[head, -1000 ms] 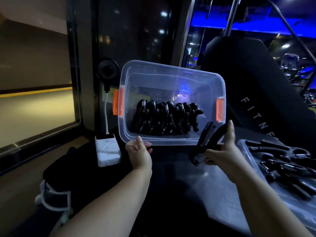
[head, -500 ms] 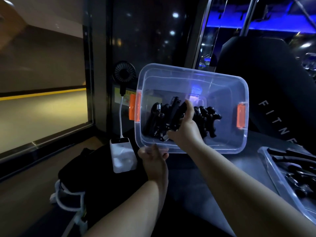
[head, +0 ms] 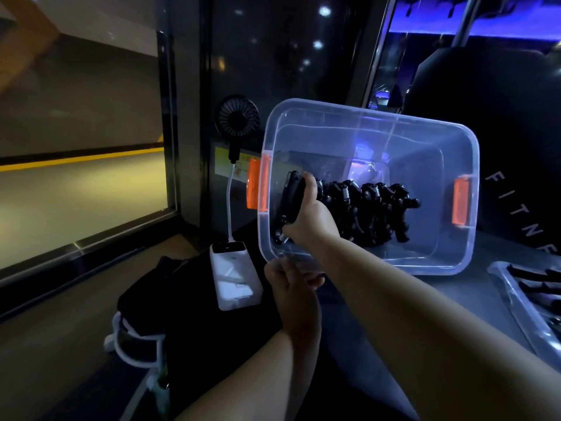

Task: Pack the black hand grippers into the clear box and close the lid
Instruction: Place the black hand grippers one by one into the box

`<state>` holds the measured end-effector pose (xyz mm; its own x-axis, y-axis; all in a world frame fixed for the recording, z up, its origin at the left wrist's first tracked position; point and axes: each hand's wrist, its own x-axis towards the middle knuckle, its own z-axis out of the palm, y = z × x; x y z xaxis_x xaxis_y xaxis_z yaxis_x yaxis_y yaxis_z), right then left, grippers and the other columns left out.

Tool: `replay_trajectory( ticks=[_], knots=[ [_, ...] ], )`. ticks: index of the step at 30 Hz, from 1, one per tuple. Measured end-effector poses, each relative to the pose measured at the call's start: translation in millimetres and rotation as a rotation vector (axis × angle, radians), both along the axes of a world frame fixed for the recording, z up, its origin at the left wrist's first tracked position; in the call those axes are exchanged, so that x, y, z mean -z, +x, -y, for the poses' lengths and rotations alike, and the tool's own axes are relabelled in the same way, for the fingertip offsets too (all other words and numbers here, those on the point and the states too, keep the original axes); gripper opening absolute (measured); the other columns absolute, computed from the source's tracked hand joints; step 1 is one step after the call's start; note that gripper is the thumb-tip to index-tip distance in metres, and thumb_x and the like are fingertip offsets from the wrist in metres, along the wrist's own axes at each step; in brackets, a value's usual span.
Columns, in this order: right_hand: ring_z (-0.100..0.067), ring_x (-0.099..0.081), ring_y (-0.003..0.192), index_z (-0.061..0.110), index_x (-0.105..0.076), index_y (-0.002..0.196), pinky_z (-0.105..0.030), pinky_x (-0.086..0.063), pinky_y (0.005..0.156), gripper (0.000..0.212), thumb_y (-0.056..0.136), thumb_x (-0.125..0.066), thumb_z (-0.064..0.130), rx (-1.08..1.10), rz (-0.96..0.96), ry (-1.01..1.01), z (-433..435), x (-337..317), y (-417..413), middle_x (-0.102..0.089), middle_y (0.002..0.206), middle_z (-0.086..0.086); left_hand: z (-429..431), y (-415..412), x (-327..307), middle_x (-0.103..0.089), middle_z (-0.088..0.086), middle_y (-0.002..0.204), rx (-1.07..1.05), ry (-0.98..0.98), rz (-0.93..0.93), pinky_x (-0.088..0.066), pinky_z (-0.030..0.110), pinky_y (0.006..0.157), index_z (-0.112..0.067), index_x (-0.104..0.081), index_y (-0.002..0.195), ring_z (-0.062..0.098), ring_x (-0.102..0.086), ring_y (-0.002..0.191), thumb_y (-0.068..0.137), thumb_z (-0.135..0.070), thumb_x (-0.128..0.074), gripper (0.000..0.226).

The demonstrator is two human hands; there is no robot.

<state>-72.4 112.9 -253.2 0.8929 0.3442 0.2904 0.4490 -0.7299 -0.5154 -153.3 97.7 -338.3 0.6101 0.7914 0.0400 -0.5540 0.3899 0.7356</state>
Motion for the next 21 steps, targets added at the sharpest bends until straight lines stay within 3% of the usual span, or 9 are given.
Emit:
replay_trajectory(
  ticks=[5, 8, 13, 18, 21],
  knots=[
    [-0.014, -0.057, 0.051, 0.034, 0.020, 0.147, -0.024, -0.036, 0.037, 0.118, 0.077, -0.072, 0.013, 0.033, 0.009, -0.059, -6, 0, 10, -0.059, 0.063, -0.002, -1, 2, 0, -0.065, 0.010, 0.077, 0.024, -0.048, 0.000, -0.054, 0.030, 0.056, -0.016, -0.042, 0.095, 0.016, -0.065, 0.059, 0.102, -0.026, -0.035, 0.013],
    [-0.016, -0.057, 0.051, 0.030, 0.024, 0.147, -0.024, -0.038, 0.037, 0.118, 0.079, -0.071, 0.015, 0.051, 0.015, -0.134, -11, -1, 16, -0.059, 0.062, -0.003, -2, 4, 2, -0.066, -0.001, 0.071, 0.034, -0.060, 0.003, -0.054, 0.026, 0.053, -0.020, -0.042, 0.092, 0.012, -0.066, 0.057, 0.101, -0.026, -0.036, 0.013],
    [-0.018, -0.061, 0.058, 0.032, 0.016, 0.149, -0.027, -0.048, 0.043, 0.115, 0.078, -0.072, 0.014, 0.046, 0.016, -0.174, -17, -5, 26, -0.062, 0.068, -0.004, -3, 7, 5, -0.067, -0.001, 0.071, 0.053, -0.057, -0.002, -0.054, 0.028, 0.055, -0.021, -0.042, 0.090, 0.015, -0.067, 0.059, 0.101, -0.026, -0.036, 0.014],
    [-0.016, -0.059, 0.053, 0.030, 0.015, 0.150, -0.023, -0.041, 0.039, 0.114, 0.079, -0.074, 0.019, 0.061, 0.048, -0.219, -20, -6, 31, -0.060, 0.063, -0.003, -3, 8, 6, -0.066, 0.008, 0.080, 0.037, -0.035, -0.024, -0.054, 0.033, 0.058, -0.021, -0.043, 0.091, 0.016, -0.067, 0.062, 0.102, -0.025, -0.036, 0.014],
    [-0.017, -0.055, 0.048, 0.028, 0.019, 0.149, -0.023, -0.039, 0.038, 0.114, 0.081, -0.072, 0.022, 0.085, 0.044, -0.285, -24, -8, 33, -0.059, 0.061, -0.004, -3, 8, 7, -0.067, 0.004, 0.073, 0.016, -0.018, -0.021, -0.054, 0.032, 0.056, -0.019, -0.044, 0.090, 0.015, -0.067, 0.059, 0.101, -0.026, -0.037, 0.015]
  ],
)
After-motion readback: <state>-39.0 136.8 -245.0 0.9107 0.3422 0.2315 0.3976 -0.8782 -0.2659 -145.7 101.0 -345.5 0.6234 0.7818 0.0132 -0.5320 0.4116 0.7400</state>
